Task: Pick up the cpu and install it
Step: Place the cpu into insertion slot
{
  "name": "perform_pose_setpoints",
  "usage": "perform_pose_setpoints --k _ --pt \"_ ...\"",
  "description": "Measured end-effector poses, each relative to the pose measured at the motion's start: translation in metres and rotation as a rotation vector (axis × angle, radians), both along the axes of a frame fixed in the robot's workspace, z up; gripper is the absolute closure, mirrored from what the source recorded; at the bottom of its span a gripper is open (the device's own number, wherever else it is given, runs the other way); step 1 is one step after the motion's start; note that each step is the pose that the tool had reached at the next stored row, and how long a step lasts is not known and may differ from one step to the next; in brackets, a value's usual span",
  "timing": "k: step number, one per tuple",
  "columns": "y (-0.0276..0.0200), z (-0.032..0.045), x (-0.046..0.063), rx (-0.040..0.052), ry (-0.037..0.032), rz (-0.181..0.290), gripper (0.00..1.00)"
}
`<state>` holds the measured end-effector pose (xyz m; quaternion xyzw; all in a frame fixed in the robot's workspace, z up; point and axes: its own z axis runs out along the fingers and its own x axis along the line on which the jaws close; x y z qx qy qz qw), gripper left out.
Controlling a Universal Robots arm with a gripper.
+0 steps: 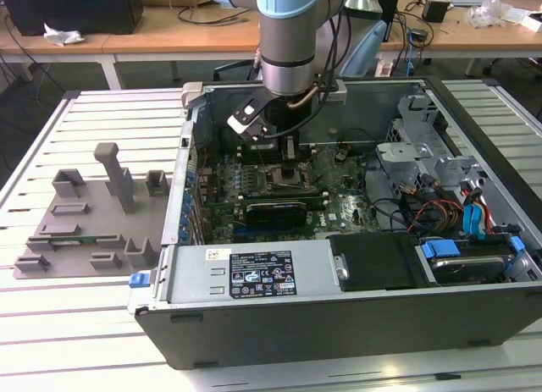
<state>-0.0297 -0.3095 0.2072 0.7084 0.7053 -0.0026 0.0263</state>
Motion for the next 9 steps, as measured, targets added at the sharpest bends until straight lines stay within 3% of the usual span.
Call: perform_pose_setpoints --k 9 --pt "0.0001 -0.0024 0.0000 0.0002 0.0000 0.000 0.89"
